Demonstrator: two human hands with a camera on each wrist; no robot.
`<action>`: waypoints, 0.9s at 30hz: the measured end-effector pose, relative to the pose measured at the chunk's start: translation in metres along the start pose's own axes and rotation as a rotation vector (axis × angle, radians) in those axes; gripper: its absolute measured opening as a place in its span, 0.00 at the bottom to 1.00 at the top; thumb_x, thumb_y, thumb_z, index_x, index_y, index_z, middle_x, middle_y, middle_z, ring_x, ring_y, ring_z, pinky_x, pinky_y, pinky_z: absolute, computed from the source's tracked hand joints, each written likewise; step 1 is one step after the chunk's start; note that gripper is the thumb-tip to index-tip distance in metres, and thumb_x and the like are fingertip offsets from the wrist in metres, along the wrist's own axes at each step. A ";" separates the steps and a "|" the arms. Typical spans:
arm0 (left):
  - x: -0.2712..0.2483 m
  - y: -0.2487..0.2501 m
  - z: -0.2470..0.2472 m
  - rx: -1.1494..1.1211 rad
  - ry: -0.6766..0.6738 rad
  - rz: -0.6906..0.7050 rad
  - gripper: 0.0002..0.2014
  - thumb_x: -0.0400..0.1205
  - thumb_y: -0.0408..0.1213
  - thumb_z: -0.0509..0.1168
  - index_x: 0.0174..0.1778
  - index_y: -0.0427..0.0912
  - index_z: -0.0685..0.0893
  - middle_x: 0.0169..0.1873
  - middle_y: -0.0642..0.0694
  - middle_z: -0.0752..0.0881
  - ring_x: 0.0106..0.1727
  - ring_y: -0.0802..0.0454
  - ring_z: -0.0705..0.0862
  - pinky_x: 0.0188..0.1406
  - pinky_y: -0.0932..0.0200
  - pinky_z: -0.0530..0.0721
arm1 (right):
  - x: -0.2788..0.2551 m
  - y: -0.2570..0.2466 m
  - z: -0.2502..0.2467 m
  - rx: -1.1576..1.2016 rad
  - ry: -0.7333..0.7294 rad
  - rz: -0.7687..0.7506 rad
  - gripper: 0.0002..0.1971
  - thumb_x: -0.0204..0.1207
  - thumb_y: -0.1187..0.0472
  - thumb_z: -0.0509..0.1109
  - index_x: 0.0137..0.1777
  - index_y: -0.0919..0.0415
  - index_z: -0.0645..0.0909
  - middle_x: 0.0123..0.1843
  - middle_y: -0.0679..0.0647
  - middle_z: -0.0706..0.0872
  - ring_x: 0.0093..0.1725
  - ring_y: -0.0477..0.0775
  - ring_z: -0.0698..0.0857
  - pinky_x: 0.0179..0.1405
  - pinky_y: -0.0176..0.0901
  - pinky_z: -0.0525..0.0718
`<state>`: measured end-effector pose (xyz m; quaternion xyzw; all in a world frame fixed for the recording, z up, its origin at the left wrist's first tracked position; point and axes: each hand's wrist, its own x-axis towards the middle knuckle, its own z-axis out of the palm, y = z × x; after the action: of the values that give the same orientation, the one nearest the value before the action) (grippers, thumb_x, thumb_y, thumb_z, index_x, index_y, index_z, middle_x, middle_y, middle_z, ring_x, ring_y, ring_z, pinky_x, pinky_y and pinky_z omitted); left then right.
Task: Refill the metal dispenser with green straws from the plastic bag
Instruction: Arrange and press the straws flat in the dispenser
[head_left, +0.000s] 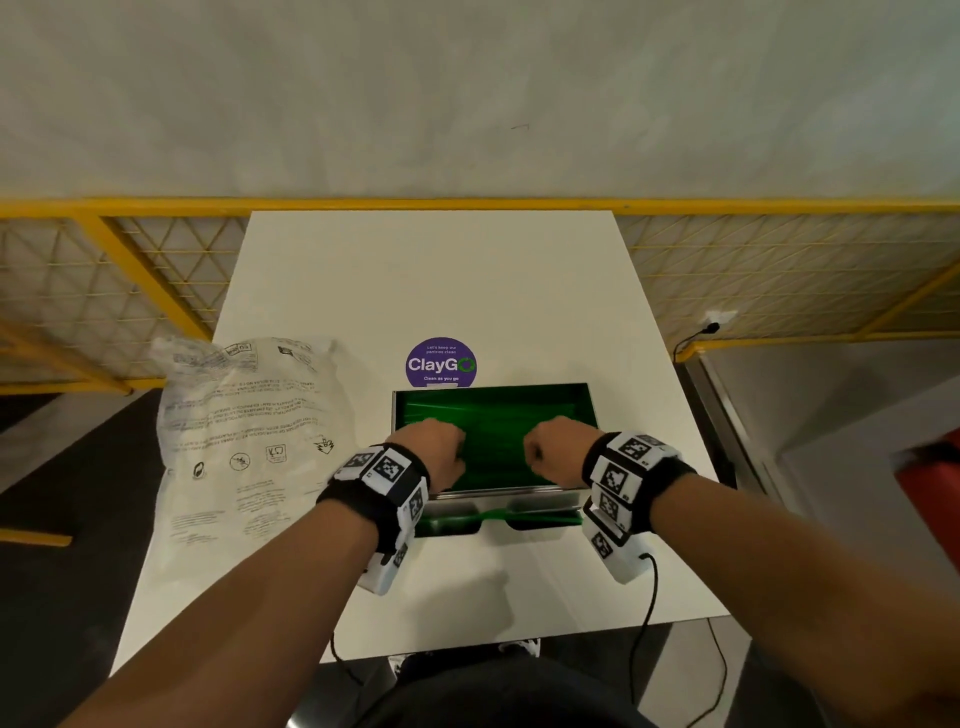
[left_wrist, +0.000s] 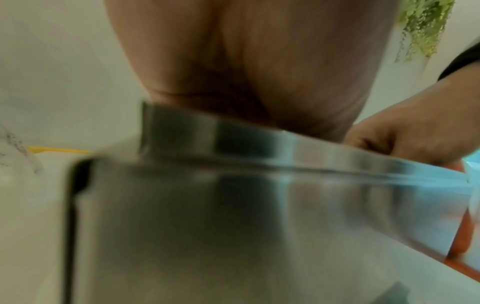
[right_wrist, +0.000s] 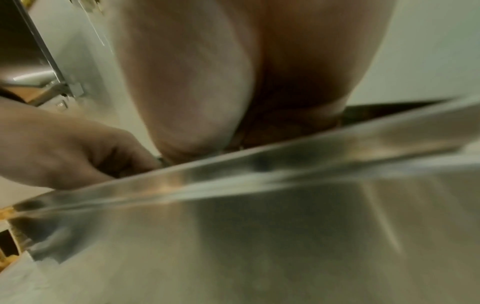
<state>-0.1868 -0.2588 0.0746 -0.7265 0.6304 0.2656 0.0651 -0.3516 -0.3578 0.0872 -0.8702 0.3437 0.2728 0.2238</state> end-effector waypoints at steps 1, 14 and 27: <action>0.001 -0.002 -0.001 -0.018 0.063 0.004 0.13 0.80 0.41 0.64 0.57 0.39 0.78 0.55 0.39 0.80 0.56 0.40 0.81 0.51 0.51 0.80 | 0.001 0.000 -0.001 0.029 0.082 -0.005 0.13 0.79 0.63 0.64 0.62 0.61 0.80 0.63 0.59 0.81 0.60 0.60 0.82 0.59 0.49 0.82; 0.011 -0.004 0.007 0.287 0.021 -0.073 0.29 0.80 0.33 0.65 0.75 0.40 0.63 0.67 0.37 0.71 0.64 0.38 0.77 0.56 0.48 0.79 | 0.025 0.001 0.009 -0.376 0.085 0.102 0.39 0.74 0.48 0.72 0.80 0.54 0.58 0.77 0.61 0.66 0.74 0.65 0.69 0.69 0.65 0.69; 0.013 -0.014 0.006 0.306 0.002 -0.004 0.41 0.79 0.65 0.52 0.83 0.50 0.47 0.76 0.40 0.67 0.75 0.39 0.66 0.79 0.45 0.51 | 0.008 0.006 0.006 0.082 -0.080 0.099 0.45 0.74 0.42 0.70 0.84 0.55 0.50 0.82 0.64 0.57 0.78 0.65 0.66 0.75 0.54 0.71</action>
<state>-0.1746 -0.2643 0.0599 -0.7096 0.6622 0.1654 0.1751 -0.3525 -0.3619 0.0762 -0.8307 0.3879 0.3038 0.2591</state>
